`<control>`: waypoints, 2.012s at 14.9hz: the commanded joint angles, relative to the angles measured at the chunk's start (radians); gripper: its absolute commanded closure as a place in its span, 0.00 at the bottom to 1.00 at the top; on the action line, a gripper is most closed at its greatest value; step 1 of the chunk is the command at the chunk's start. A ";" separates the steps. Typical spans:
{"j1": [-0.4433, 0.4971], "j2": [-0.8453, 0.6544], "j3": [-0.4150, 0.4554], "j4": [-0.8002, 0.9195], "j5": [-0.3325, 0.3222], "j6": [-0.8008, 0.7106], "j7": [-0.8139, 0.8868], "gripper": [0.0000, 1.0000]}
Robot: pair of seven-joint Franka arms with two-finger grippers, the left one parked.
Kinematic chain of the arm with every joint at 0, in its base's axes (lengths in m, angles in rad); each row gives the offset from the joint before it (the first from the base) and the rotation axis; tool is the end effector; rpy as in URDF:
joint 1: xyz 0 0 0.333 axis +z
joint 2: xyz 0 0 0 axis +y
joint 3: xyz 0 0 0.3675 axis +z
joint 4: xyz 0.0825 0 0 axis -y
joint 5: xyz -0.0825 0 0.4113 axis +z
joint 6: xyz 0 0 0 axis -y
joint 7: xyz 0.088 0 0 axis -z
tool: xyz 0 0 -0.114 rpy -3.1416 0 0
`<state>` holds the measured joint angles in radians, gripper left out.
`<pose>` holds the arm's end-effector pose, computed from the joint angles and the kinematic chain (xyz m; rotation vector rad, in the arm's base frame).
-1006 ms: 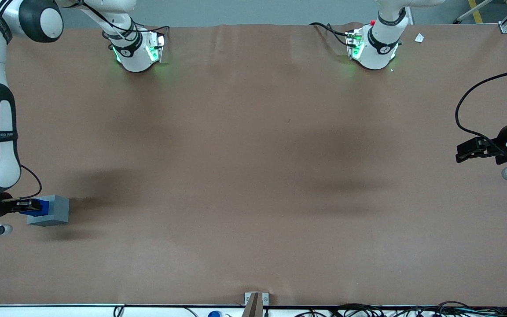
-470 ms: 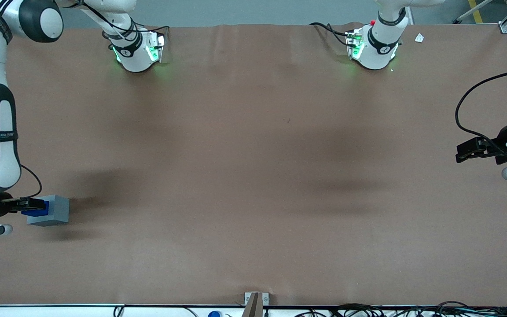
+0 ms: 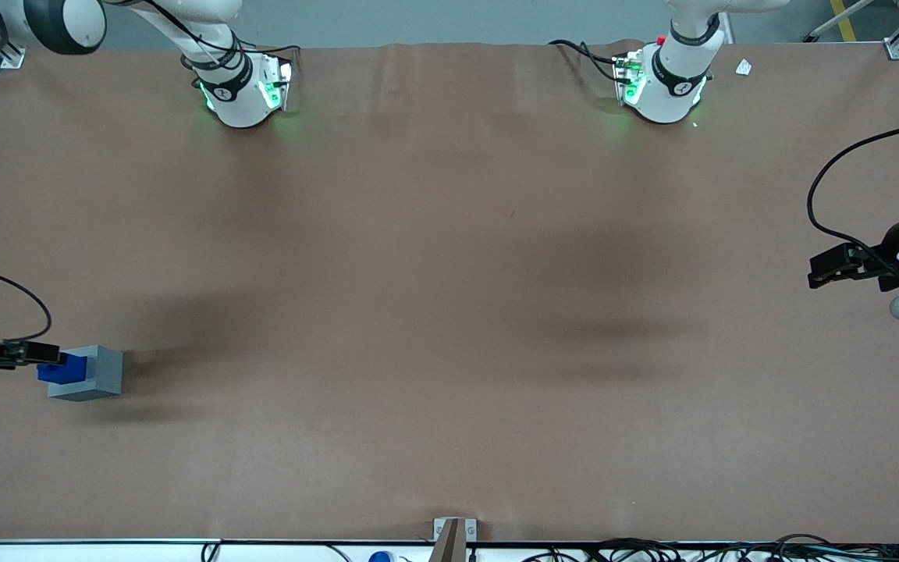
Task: Insert blue part into gray base with right arm
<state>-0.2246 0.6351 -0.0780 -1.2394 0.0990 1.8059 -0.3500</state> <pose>0.7531 -0.2093 0.4169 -3.0727 -0.0534 0.0733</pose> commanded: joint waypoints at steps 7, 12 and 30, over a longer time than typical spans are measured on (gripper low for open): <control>0.131 -0.343 0.015 -0.071 0.007 -0.250 0.308 0.00; 0.156 -0.480 0.015 -0.074 0.005 -0.356 0.313 0.00; 0.300 -0.767 -0.028 -0.367 -0.076 -0.304 0.414 0.00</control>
<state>0.0530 -0.1056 -0.0831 -1.5726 0.0244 1.4812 0.0495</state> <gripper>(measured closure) 0.000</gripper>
